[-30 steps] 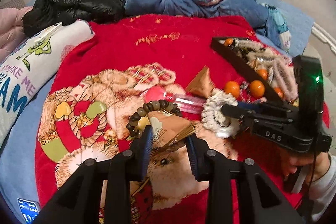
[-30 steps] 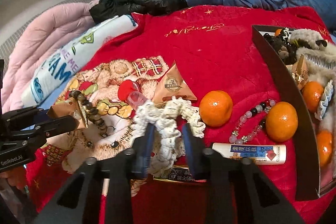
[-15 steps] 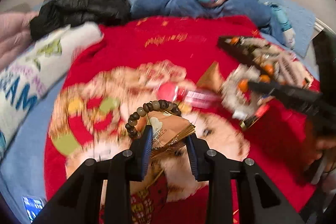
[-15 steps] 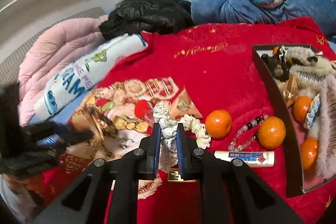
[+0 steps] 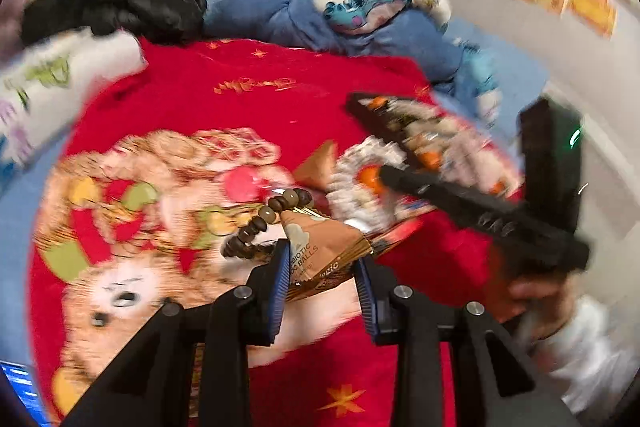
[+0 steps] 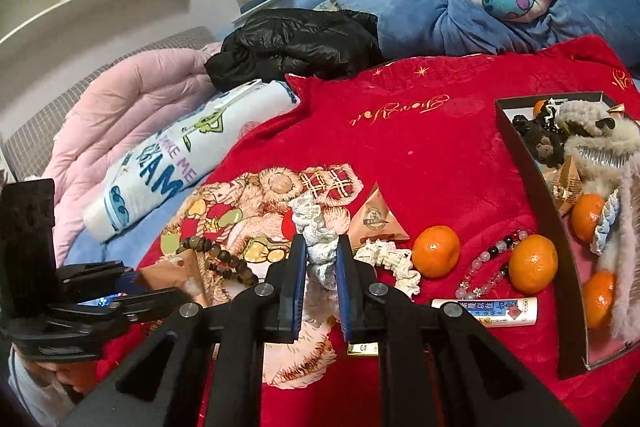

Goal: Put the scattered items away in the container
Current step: 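Carry the brown packet in the left tool while the right tool carries the scrunchie toward the tray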

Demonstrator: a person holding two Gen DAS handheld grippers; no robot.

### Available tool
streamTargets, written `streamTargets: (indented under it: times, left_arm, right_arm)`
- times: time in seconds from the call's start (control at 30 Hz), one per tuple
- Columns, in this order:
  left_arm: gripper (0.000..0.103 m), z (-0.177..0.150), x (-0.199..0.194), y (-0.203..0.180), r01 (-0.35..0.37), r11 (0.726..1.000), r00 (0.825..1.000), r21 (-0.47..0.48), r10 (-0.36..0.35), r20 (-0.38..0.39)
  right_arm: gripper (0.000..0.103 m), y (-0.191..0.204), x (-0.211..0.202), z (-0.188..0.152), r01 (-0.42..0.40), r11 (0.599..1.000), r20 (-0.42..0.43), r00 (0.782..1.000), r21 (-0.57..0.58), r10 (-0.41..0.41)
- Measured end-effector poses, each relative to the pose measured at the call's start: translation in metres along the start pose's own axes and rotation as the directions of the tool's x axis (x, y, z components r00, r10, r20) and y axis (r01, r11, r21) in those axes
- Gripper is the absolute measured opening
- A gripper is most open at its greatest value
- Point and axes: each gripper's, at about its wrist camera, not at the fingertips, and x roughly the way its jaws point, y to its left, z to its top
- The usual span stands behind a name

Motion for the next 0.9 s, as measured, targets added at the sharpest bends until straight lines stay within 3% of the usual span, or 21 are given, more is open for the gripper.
streamTargets:
  times: [0.07,0.17,0.27,0.4,0.7,0.9]
  left_arm:
    - [0.032,0.001,0.009,0.014,-0.067,0.996,0.997,-0.056,0.065,-0.033]
    - [0.032,0.0,0.016,0.02,-0.145,0.988,0.989,-0.053,0.143,-0.046]
    - [0.032,0.002,0.01,0.014,-0.147,0.989,0.989,-0.022,0.147,-0.019]
    - [0.032,0.006,0.001,0.004,-0.075,0.997,0.997,-0.012,0.075,-0.003]
    - [0.032,0.007,-0.006,-0.014,-0.164,0.986,0.986,0.04,0.163,0.028]
    - [0.032,0.008,-0.006,-0.032,-0.188,0.98,0.982,0.067,0.186,0.042]
  right_arm:
    - [0.015,-0.002,-0.001,0.001,0.001,1.0,0.002,1.0,0.007,-0.001]
    - [0.015,-0.003,-0.002,0.001,0.001,1.0,0.003,1.0,0.012,-0.001]
    - [0.014,-0.002,-0.005,0.003,-0.001,1.0,0.013,1.0,0.003,0.001]
    - [0.015,0.0,-0.009,0.004,0.0,1.0,0.024,1.0,-0.009,0.0]
    - [0.015,-0.002,-0.013,0.004,0.016,1.0,0.032,0.999,-0.015,-0.015]
    - [0.014,-0.008,-0.024,0.001,0.027,1.0,0.037,0.999,-0.011,-0.027]
